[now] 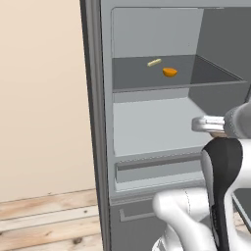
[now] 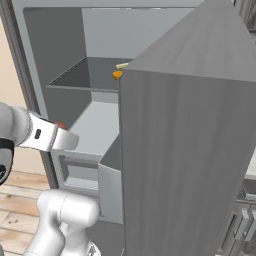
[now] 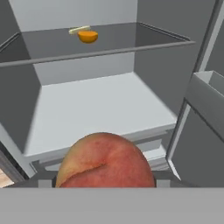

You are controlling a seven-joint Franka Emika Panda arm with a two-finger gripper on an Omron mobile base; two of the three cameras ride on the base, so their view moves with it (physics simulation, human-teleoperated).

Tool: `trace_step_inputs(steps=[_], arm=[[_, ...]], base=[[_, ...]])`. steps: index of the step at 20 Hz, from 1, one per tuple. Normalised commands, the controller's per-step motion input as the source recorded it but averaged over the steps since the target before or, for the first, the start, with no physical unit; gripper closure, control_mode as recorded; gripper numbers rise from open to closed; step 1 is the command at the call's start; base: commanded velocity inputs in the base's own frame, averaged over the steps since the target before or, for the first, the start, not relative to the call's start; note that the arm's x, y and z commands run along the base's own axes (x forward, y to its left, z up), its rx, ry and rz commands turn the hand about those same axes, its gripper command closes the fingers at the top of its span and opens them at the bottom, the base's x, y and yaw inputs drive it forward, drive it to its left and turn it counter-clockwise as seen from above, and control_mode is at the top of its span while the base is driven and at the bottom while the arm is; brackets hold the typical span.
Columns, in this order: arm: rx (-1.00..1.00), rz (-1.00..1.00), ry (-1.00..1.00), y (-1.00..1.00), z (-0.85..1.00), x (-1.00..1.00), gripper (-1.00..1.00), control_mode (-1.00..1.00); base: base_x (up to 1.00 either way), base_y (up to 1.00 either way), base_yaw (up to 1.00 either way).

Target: Pick up the peach and orange from the fridge and place one fruit on each plate on the dining counter.

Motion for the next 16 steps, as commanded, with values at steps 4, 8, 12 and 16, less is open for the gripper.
trace_step_inputs(steps=[4, 8, 12, 16], arm=[[-0.04, 0.00, 0.00, 0.05, 0.18, -0.29, 1.00, -1.00], [0.00, 0.02, 0.03, 0.08, -0.10, -0.03, 1.00, -1.00], [0.00, 0.00, 0.00, 0.13, -0.07, -0.15, 1.00, 1.00], [0.00, 0.00, 0.00, 0.00, 0.00, 0.00, 1.00, 1.00]], base=[[0.00, 0.00, 0.00], [0.00, 0.00, 0.00], [-0.12, 0.08, 0.00], [-0.55, 0.44, -0.16]])
